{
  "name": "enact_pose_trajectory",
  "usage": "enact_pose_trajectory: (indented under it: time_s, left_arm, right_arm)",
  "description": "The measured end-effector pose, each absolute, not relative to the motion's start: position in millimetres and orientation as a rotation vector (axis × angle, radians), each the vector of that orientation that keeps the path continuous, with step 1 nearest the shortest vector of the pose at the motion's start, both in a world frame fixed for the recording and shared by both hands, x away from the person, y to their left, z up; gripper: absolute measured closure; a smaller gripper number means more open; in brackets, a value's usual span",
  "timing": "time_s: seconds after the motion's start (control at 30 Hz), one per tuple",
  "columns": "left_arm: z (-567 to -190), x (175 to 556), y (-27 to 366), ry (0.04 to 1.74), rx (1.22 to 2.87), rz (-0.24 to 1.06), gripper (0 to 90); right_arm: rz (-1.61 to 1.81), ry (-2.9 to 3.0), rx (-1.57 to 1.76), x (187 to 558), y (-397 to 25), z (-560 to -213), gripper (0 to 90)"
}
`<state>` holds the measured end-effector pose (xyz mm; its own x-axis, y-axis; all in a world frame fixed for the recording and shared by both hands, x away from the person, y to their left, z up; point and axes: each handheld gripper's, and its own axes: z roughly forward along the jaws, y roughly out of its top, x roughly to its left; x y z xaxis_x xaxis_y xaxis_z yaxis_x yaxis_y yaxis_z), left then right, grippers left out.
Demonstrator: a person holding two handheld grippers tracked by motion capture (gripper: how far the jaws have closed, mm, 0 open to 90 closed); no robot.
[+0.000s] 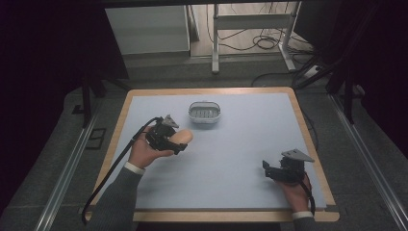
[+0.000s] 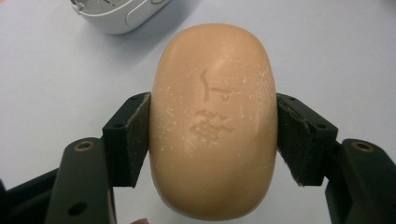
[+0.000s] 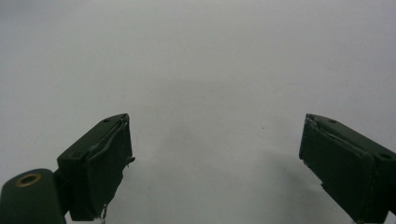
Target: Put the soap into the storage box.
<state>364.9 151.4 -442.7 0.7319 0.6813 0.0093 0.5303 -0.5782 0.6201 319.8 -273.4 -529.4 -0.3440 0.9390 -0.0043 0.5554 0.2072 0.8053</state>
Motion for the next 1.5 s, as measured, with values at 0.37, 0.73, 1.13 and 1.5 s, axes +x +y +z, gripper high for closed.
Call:
enact_pose_trajectory:
  time_s: [0.37, 0.73, 1.13, 1.5]
  left_arm:
    - [-443, 371, 150, 0.915, 2.340, 0.329, 32.5]
    - [-443, 380, 144, 0.908, 2.340, 0.322, 32.5]
    - [-435, 395, 138, 0.899, 2.377, 0.352, 32.5]
    - [-431, 409, 129, 0.892, 2.375, 0.325, 32.5]
  right_arm:
    - [0.998, 1.983, 1.382, 320, -273, -529, 9.6]
    - [0.998, 1.983, 1.383, 320, -273, -529, 9.6]
    - [0.997, 1.982, 1.386, 320, -273, -529, 9.6]
    - [0.996, 1.983, 1.389, 320, -273, -529, 9.6]
